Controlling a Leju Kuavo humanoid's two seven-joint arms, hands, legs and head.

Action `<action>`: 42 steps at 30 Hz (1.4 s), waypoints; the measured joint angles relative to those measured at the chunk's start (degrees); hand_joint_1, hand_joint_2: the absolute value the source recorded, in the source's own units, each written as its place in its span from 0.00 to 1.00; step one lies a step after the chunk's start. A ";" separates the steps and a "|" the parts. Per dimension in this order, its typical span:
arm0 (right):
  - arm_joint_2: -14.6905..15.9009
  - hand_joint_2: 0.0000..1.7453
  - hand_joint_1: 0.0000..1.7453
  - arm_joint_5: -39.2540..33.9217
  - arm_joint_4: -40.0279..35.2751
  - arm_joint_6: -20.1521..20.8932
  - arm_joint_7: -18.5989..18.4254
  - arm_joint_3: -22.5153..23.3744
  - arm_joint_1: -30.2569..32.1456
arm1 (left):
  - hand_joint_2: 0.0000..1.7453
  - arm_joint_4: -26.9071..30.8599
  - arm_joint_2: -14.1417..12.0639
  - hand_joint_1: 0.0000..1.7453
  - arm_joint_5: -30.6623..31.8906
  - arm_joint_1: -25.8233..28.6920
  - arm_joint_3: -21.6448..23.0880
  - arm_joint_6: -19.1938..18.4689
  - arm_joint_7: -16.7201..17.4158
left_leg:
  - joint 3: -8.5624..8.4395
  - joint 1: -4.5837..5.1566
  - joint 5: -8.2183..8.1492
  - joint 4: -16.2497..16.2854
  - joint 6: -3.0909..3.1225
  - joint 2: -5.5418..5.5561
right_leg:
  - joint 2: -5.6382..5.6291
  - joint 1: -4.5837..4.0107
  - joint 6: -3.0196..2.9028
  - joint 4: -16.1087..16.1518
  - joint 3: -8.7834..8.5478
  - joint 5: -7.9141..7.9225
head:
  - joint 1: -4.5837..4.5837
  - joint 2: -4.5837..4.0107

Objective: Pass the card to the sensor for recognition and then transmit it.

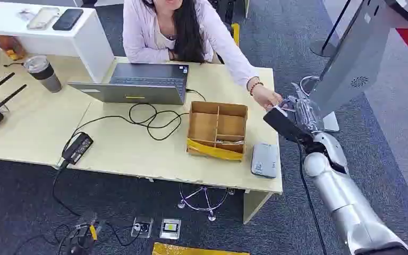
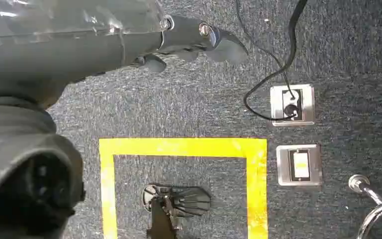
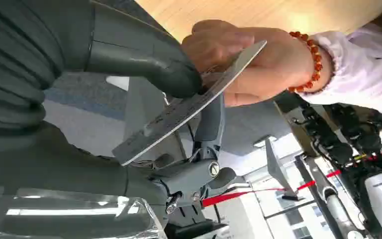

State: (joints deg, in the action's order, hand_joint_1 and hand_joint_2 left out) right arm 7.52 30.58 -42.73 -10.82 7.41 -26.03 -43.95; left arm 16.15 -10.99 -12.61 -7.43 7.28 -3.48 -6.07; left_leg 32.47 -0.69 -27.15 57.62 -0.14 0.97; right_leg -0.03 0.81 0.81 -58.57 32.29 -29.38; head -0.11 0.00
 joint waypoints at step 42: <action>-1.33 1.00 1.00 -7.37 6.74 1.53 1.79 -2.38 6.43 | 0.00 3.02 -0.68 0.00 -9.44 0.85 4.35 3.15 1.94 | 0.01 -0.01 -0.01 -0.01 -0.01 -0.07 | -0.07 -0.01 0.00 0.01 0.05 0.00 | 0.00 0.00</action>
State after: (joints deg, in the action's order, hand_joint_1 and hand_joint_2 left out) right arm 6.19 23.21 -36.00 -9.29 9.20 -28.41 -37.52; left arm 19.17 -11.67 -22.05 -6.58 11.63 -0.33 -4.13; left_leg 32.47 -0.70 -27.16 57.62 -0.14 0.90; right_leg -0.09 0.81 0.81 -58.55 32.35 -29.38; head -0.11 0.00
